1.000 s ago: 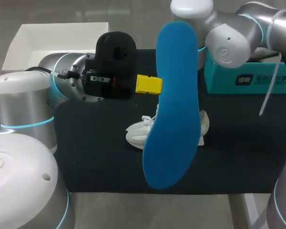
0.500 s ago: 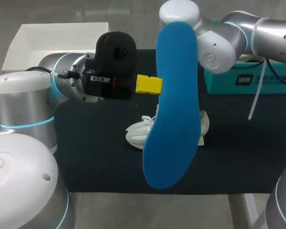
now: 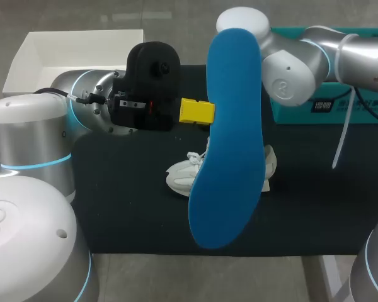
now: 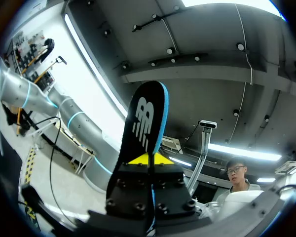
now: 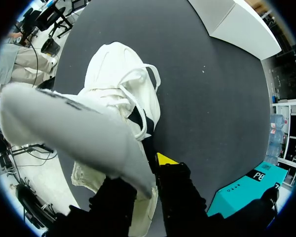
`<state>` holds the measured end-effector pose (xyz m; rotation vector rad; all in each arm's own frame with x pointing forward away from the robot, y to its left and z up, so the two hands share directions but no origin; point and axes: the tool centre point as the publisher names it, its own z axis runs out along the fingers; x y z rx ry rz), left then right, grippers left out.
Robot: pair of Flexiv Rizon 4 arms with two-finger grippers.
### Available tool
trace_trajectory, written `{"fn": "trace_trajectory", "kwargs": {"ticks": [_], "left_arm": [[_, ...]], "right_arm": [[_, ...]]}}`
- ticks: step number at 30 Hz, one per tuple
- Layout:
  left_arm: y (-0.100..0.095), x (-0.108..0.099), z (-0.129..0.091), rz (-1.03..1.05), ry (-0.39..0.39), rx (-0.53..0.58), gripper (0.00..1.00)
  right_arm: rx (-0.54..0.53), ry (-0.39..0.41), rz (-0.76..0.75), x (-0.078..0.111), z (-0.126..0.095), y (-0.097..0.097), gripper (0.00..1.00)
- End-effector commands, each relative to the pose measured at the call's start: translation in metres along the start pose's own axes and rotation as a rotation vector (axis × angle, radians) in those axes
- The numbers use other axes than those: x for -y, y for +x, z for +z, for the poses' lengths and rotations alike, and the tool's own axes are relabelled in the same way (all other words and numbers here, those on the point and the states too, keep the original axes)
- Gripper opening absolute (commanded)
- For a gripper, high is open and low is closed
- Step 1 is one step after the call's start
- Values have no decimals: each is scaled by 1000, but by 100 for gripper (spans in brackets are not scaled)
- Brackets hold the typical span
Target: Take the shoe out of the shoebox, open the shoe tongue, remove and reinsert the insole, then place the shoe into the shoebox
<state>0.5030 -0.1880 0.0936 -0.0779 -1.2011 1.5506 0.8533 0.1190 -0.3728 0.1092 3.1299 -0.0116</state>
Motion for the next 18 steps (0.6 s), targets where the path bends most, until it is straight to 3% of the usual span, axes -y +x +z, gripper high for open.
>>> {"fn": "trace_trajectory", "kwargs": {"ticks": [1, 11, 18], "left_arm": [[0, 0, 1, 2, 1, 0, 0], [0, 0, 1, 2, 1, 0, 0], [0, 0, 1, 2, 1, 0, 0]], "right_arm": [[2, -4, -1, 2, 0, 1, 0], [2, -4, -1, 2, 0, 1, 0], [-169, 3, 388, -4, -9, -2, 0]]}}
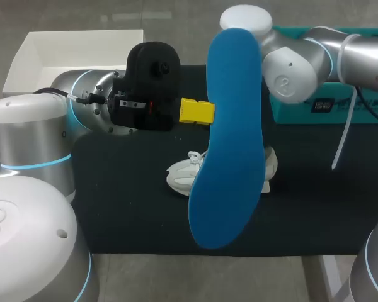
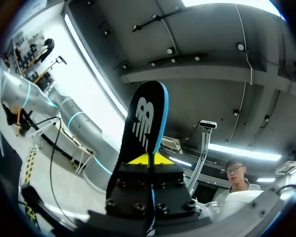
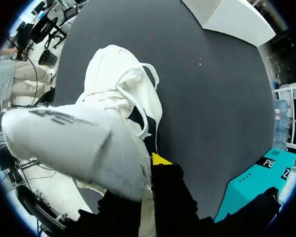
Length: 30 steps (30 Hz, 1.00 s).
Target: Take the shoe out of the shoebox, open the shoe tongue, remove and reinsert the insole, then place the shoe into the shoebox
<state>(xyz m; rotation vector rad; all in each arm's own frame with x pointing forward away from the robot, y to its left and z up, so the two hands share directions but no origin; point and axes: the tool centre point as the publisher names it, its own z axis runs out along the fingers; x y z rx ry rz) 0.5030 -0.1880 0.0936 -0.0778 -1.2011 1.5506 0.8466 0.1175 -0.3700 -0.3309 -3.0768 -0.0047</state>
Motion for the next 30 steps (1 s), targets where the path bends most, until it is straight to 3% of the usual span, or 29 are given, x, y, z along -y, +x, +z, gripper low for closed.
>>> {"fn": "trace_trajectory", "kwargs": {"ticks": [1, 3, 5, 8, 13, 14, 15, 26, 30], "left_arm": [[0, 0, 1, 2, 1, 0, 0], [0, 0, 1, 2, 1, 0, 0], [0, 0, 1, 2, 1, 0, 0], [0, 0, 1, 2, 1, 0, 0], [0, 0, 1, 2, 1, 0, 0], [0, 0, 1, 2, 1, 0, 0], [0, 0, 1, 2, 1, 0, 0], [0, 0, 1, 2, 1, 0, 0], [0, 0, 1, 2, 1, 0, 0]], "right_arm": [[-153, 36, 327, -9, -9, -8, 0], [-185, -46, 453, -13, -15, -9, 0], [-204, -29, 560, -20, -22, -10, 0], [-211, -74, 684, -30, -29, -15, 0], [-241, -198, 937, -42, -38, -20, 0], [-244, -207, 956, -44, -39, -21, 0], [-209, -167, 906, -48, -45, -24, 0], [-209, -167, 906, -48, -45, -24, 0], [-220, -246, 961, -49, -44, -28, 0]]}}
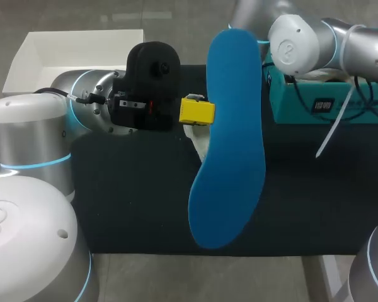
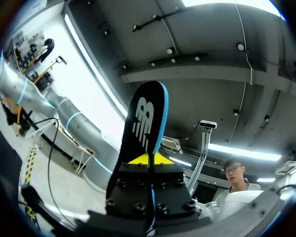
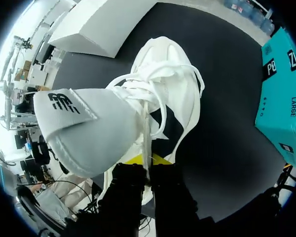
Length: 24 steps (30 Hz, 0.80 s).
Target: Take the shoe out of the shoebox, open the shoe tongue, remove and reinsert the insole, then place the shoe into the shoebox
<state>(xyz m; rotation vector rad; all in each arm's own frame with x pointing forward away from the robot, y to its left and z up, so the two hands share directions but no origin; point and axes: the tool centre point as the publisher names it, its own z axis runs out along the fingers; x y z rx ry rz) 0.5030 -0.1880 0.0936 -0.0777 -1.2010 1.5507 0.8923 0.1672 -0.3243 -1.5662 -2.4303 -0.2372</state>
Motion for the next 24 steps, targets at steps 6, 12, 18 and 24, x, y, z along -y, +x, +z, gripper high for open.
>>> {"fn": "trace_trajectory", "kwargs": {"ticks": [6, 12, 18, 24], "left_arm": [[0, 0, 1, 2, 1, 0, 0], [0, 0, 1, 2, 1, 0, 0], [0, 0, 1, 2, 1, 0, 0], [0, 0, 1, 2, 1, 0, 0]], "right_arm": [[-66, -109, 28, 13, 8, -9, 0], [-81, -102, 10, 15, 8, -13, 0], [-90, -96, 51, 20, 11, -16, 0], [-118, -80, 113, 26, 14, -13, 0]]}}
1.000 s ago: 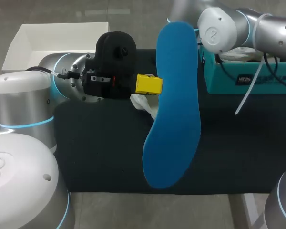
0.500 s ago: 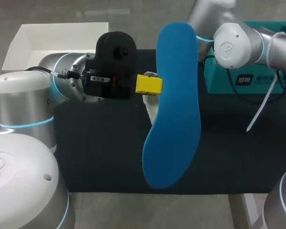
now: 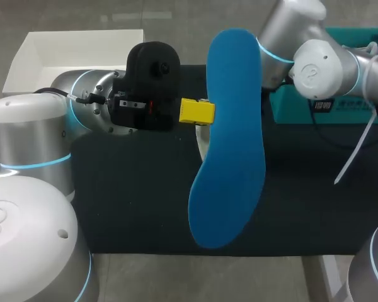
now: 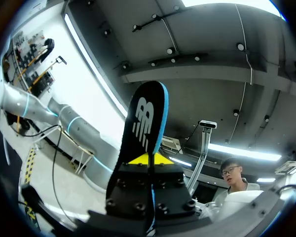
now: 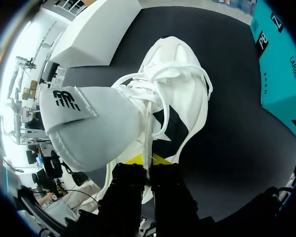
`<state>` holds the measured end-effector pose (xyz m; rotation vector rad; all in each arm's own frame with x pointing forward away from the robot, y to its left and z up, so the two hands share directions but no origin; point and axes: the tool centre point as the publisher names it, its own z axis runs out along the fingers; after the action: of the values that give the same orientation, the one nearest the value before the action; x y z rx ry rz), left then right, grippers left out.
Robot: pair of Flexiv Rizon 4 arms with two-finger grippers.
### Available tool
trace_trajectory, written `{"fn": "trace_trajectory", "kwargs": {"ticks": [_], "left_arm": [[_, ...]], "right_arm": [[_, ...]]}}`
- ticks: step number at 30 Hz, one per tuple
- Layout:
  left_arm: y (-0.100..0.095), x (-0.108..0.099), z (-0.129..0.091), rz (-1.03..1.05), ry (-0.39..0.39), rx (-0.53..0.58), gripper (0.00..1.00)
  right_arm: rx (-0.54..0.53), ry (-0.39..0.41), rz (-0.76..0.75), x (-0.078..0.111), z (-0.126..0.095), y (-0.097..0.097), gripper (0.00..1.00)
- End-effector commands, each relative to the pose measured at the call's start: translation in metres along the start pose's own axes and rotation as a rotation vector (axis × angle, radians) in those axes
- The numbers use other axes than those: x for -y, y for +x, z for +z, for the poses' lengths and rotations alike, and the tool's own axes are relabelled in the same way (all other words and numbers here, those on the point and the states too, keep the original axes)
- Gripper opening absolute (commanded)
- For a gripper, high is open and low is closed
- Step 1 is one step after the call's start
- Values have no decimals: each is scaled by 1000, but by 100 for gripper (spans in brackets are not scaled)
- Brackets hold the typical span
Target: Take the shoe out of the shoebox, open the shoe tongue, remove and reinsert the insole, then place the shoe into the shoebox
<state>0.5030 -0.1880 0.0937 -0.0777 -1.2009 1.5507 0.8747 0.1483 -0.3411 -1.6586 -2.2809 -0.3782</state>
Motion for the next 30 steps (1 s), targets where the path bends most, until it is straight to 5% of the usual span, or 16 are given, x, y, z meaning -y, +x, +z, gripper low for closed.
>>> {"fn": "trace_trajectory", "kwargs": {"ticks": [1, 25, 26, 27, 30], "left_arm": [[0, 0, 1, 2, 1, 0, 0], [0, 0, 1, 2, 1, 0, 0], [0, 0, 1, 2, 1, 0, 0], [0, 0, 1, 2, 1, 0, 0], [0, 0, 1, 2, 1, 0, 0]], "right_arm": [[-17, -9, 11, 3, 3, 1, 0], [-100, -28, 108, 2, 33, -7, 0], [-97, -25, 117, 4, 30, -6, 62], [-97, -27, 132, 5, 28, -5, 100], [-99, -31, 151, 10, 15, 1, 100]]}}
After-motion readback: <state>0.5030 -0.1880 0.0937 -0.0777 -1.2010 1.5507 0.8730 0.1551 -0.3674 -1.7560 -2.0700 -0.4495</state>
